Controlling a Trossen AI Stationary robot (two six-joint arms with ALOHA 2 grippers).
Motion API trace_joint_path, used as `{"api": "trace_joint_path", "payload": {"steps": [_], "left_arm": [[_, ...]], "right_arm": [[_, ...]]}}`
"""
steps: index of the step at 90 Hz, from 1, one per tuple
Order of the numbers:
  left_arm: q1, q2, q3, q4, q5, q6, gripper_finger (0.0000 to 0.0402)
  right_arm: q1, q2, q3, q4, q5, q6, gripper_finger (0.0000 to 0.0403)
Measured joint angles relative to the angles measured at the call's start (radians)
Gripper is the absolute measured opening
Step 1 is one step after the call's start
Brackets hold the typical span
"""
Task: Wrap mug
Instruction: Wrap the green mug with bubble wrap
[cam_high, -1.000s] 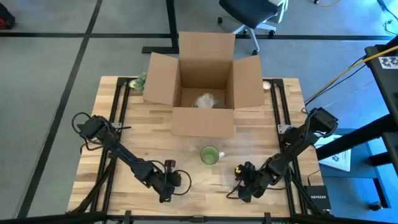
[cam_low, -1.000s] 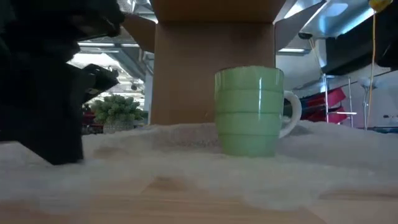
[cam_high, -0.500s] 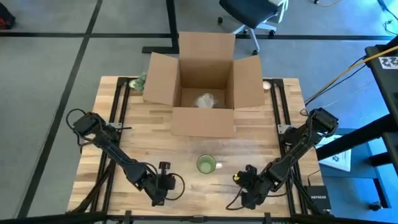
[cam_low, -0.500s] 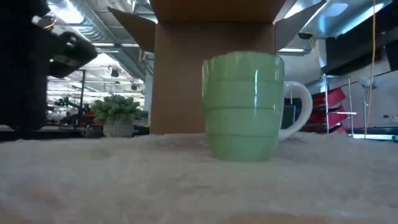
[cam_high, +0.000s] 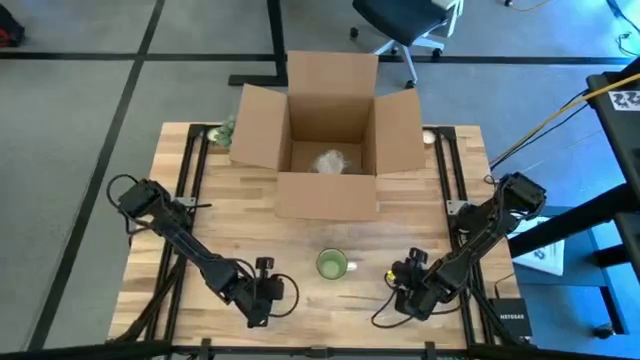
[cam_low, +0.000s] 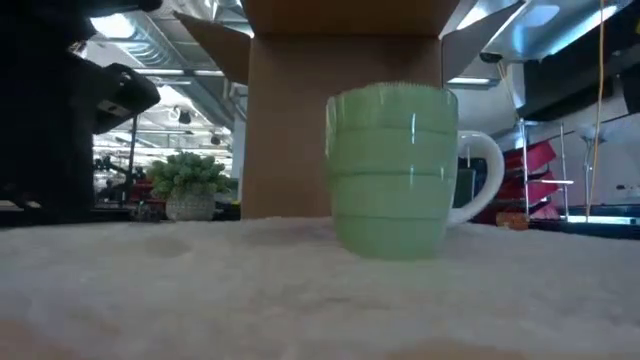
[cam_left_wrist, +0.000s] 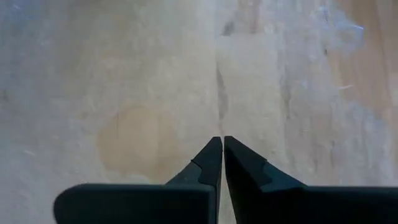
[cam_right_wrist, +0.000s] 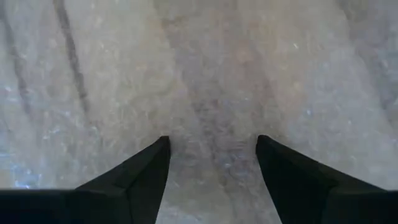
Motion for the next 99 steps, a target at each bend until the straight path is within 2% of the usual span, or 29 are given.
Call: {"api": "trace_joint_path", "payload": {"steps": [15,24,46,69,78,87,99], "left_arm": [[0.008,0.0,0.0,0.001,-0.012,0.012,0.0],[0.019,0.0,0.0,-0.001,-0.012,0.023,0.0],[0.037,0.0,0.0,0.004,-0.024,0.023,0.0],[0.052,0.001,0.0,0.004,-0.036,0.032,0.0],[0.059,0.001,0.0,0.004,-0.049,0.051,0.0],[0.071,0.001,0.0,0.024,-0.061,0.082,0.0],[0.089,0.001,0.0,0.101,-0.078,0.154,0.0]], "right_arm": [[0.041,-0.017,0.011,-0.037,0.022,0.102,0.023],[0.041,-0.053,0.018,-0.1,0.009,0.184,0.023],[0.04,-0.11,0.021,-0.211,0.065,0.38,0.023],[0.04,-0.116,0.018,-0.434,-0.072,0.593,0.023],[0.04,-0.117,-0.011,-0.418,-0.082,0.651,0.023],[0.039,-0.117,-0.07,-0.282,-0.072,0.668,0.0226],[0.04,-0.123,-0.102,-0.182,-0.016,0.664,0.0179]]}}
